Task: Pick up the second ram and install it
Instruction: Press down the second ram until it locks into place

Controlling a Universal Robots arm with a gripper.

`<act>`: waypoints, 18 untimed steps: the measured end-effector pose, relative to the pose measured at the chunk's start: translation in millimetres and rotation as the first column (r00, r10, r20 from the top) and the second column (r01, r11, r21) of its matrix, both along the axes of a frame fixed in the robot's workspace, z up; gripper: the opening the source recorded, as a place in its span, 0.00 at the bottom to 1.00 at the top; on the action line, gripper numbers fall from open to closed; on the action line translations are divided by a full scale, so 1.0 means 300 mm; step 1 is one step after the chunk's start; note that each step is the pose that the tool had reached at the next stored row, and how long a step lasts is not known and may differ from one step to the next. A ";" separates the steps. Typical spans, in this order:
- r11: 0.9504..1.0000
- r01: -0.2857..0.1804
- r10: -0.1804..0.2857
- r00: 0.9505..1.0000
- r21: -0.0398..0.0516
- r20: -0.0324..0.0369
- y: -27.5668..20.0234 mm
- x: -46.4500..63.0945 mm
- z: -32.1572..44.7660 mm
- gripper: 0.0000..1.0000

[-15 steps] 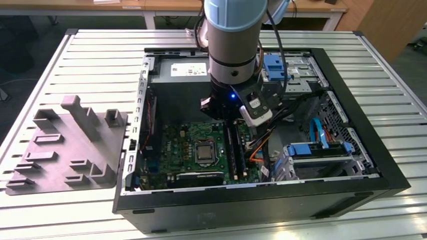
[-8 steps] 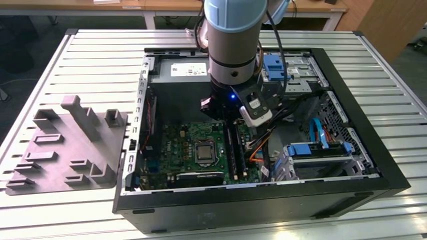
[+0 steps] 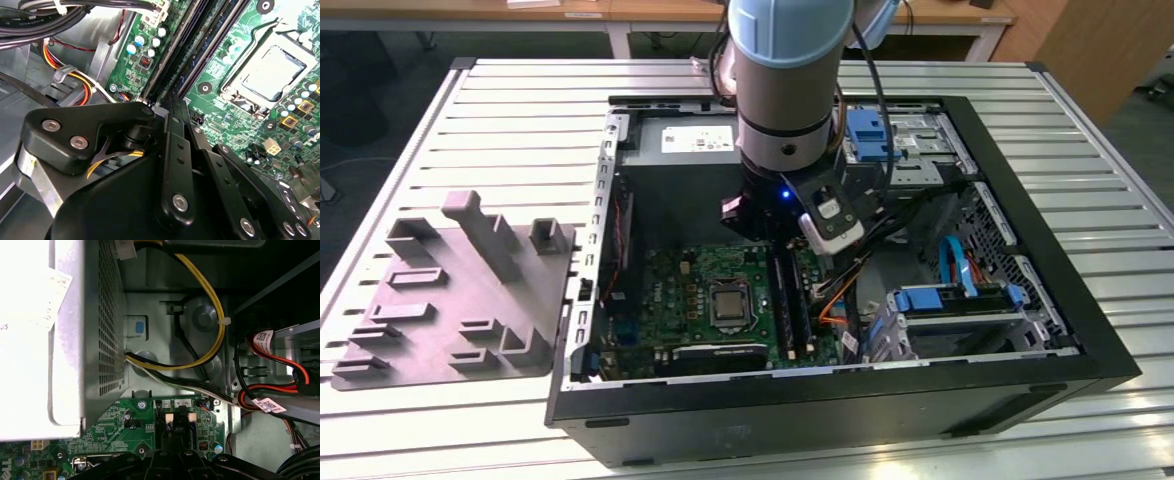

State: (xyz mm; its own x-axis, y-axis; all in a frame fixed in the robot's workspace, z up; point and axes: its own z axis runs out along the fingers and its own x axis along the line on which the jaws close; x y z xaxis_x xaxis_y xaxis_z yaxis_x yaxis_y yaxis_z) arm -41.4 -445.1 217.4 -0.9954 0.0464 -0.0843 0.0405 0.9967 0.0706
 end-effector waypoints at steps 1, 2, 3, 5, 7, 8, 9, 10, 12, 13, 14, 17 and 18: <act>1.000 0.000 0.000 1.000 0.000 0.000 0.000 0.000 0.000 0.10; 1.000 0.000 0.000 1.000 0.000 0.000 0.000 0.000 0.000 0.10; 1.000 0.000 0.000 1.000 0.000 0.000 0.000 0.000 0.000 0.10; 1.000 0.000 0.000 1.000 0.000 0.000 0.000 0.000 -0.001 0.10; 1.000 0.000 0.000 1.000 0.000 0.000 0.000 0.000 0.000 0.10; 1.000 0.000 0.000 1.000 0.001 0.000 0.000 0.000 0.003 0.10; 1.000 0.000 0.000 1.000 0.001 0.001 0.001 0.000 0.010 0.10; 1.000 0.000 0.000 1.000 0.000 0.000 0.000 0.000 0.019 0.10; 1.000 0.000 0.000 1.000 0.000 0.000 0.000 0.000 0.036 0.10; 1.000 0.000 0.000 1.000 0.000 0.000 0.000 0.000 0.044 0.10; 1.000 0.000 0.000 1.000 0.000 0.000 0.000 0.000 0.052 0.10; 1.000 0.000 0.000 1.000 0.000 0.000 0.000 0.000 0.059 0.10; 1.000 0.000 0.000 1.000 -0.001 0.000 0.000 0.000 0.059 0.10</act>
State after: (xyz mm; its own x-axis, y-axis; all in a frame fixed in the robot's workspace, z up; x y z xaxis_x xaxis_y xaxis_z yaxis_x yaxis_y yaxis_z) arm -41.4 -445.0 235.2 -0.9953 0.0464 -0.0845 0.0405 0.9967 0.0701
